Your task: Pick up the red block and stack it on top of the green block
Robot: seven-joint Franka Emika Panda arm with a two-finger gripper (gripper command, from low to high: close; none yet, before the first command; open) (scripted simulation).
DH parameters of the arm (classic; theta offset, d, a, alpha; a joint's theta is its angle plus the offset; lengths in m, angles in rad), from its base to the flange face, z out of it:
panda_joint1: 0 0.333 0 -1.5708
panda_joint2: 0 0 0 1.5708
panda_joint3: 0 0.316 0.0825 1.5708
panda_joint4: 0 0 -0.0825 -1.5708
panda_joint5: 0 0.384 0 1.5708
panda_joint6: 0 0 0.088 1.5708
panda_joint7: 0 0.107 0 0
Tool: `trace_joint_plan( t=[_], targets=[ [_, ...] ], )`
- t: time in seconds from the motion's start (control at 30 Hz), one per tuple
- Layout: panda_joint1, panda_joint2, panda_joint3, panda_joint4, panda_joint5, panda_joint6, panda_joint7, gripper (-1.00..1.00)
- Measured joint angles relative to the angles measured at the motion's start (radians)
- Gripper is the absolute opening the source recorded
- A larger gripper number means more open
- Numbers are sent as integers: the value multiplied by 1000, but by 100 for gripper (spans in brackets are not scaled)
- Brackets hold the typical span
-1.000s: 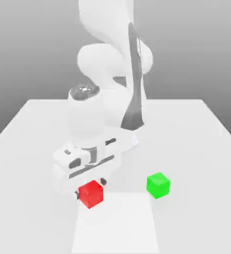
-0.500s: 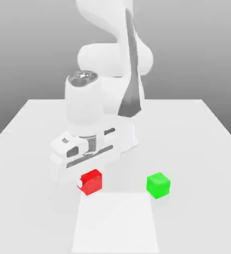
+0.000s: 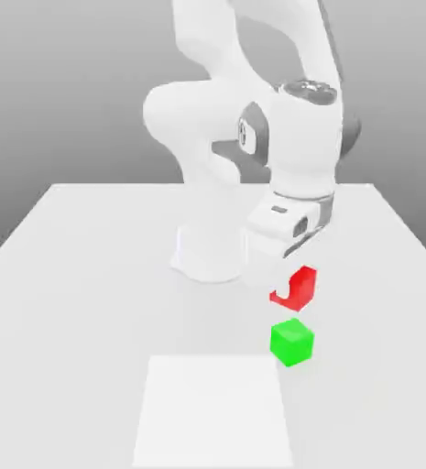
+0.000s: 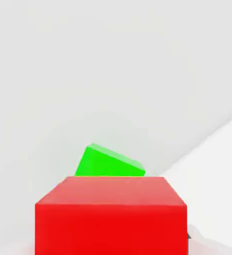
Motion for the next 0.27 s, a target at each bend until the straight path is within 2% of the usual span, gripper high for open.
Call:
trace_joint_plan(
  t=[0.17,0.2,0.27],
  targets=[
    [-27,177,15,6,-54,171,38,-100],
    [-35,203,17,7,-66,195,47,100],
    [-34,203,17,7,-66,195,47,100]
  ],
)
